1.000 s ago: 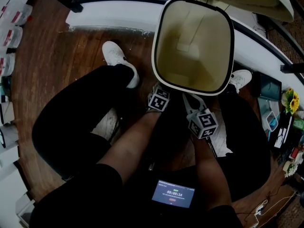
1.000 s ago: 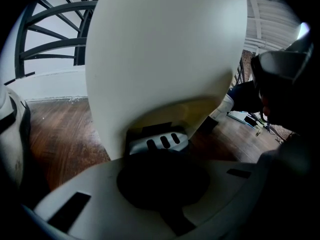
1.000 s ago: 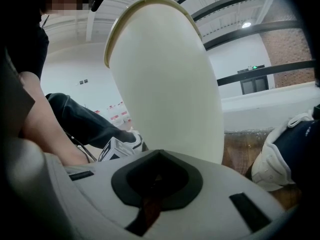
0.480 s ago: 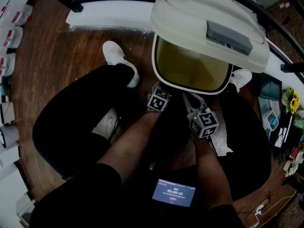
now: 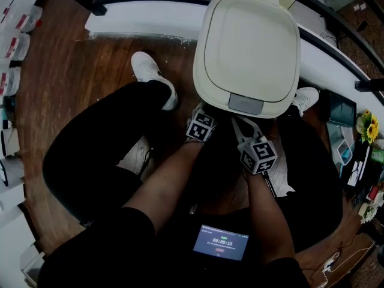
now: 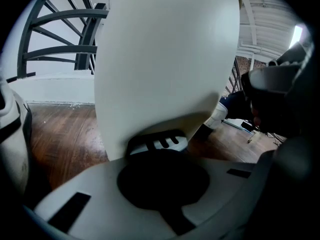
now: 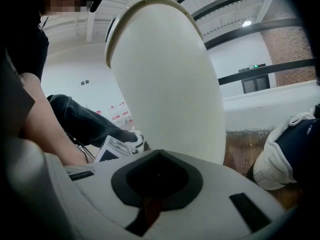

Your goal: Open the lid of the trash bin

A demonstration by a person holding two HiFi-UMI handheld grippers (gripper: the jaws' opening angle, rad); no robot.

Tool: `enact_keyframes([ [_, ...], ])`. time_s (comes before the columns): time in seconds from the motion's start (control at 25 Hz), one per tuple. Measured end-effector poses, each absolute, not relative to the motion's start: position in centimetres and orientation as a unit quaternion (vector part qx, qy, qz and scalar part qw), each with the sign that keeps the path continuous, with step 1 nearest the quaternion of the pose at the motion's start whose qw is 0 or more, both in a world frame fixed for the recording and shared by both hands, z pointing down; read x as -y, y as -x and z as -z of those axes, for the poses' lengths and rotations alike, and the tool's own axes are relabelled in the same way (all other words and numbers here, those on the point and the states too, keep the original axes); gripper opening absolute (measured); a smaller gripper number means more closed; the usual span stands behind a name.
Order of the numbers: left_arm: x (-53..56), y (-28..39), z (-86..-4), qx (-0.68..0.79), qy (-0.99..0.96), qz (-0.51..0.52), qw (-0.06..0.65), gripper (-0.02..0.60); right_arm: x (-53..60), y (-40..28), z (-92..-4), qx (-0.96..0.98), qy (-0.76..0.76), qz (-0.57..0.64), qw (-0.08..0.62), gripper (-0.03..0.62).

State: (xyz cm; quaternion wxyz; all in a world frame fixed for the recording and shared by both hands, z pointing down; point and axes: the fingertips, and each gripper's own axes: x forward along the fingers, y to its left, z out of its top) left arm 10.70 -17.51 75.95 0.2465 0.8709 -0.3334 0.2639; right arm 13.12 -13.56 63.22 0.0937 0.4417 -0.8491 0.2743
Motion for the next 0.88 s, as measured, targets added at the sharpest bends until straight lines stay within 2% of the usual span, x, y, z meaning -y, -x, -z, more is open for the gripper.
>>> enact_keyframes([
  [0.2, 16.8, -10.6, -75.8, 0.304, -0.877, -0.249, 0.278, 0.034, 13.6, -12.7, -62.3, 0.855, -0.437, -0.265, 0.089, 0.011],
  [0.4, 15.0, -11.1, -73.6, 0.260, -0.897, -0.233, 0.272, 0.034, 13.0, -12.0, -61.2, 0.865, -0.425, -0.250, 0.095, 0.011],
  [0.68, 10.7, -9.4, -66.7, 0.219, -0.920, -0.206, 0.252, 0.035, 10.5, -10.7, -55.8, 0.882, -0.409, -0.216, 0.091, 0.012],
  [0.88, 6.9, -8.8, -58.4, 0.171, -0.946, -0.170, 0.218, 0.032, 8.1, -9.1, -48.9, 0.902, -0.389, -0.174, 0.074, 0.011],
])
